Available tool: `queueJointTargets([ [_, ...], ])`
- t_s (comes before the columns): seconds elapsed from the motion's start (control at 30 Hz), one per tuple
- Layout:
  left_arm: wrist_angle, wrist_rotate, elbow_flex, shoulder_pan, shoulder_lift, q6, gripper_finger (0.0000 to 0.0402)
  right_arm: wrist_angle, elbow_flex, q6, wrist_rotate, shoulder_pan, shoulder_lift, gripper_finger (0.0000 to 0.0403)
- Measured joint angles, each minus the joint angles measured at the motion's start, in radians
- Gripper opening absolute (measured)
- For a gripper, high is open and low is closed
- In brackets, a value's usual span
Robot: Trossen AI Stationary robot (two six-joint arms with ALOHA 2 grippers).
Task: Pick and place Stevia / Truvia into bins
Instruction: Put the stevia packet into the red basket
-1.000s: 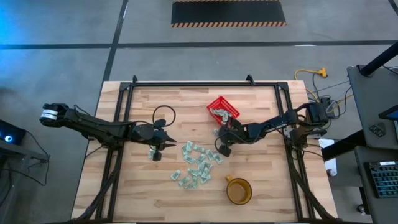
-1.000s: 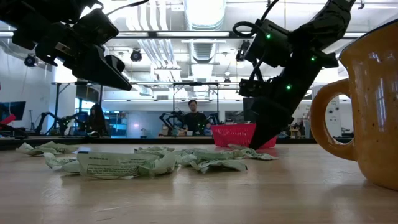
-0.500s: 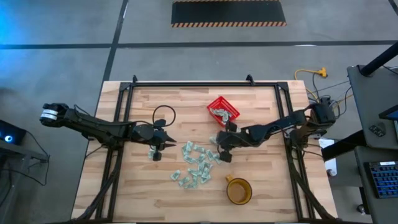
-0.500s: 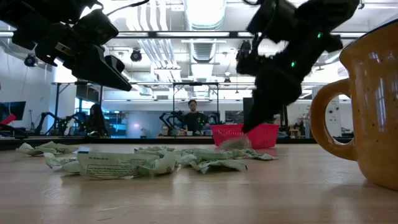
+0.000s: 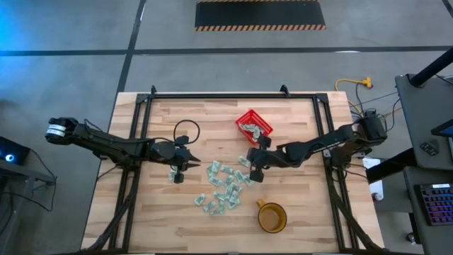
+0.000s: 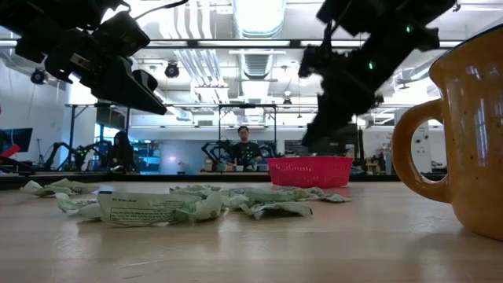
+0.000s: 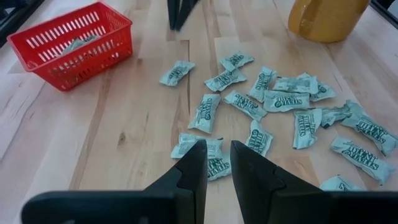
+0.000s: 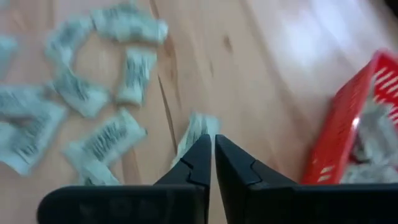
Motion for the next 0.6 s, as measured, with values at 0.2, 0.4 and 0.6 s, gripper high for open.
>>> queueJointTargets([
  [0.2, 0.003, -0.005, 0.0, 0.0, 0.0, 0.0, 0.0054, 0.03, 0.003, 0.002, -0.049, -0.022, 0.094, 0.0067],
  [0.4, 0.01, -0.005, 0.0, 0.0, 0.0, 0.0, 0.0054, 0.026, 0.004, 0.057, -0.059, -0.047, 0.129, 0.0135],
  [0.6, 0.012, -0.005, -0.001, 0.0, 0.0, 0.0, 0.0054, 0.026, 0.004, 0.08, -0.132, -0.054, 0.128, 0.0187],
])
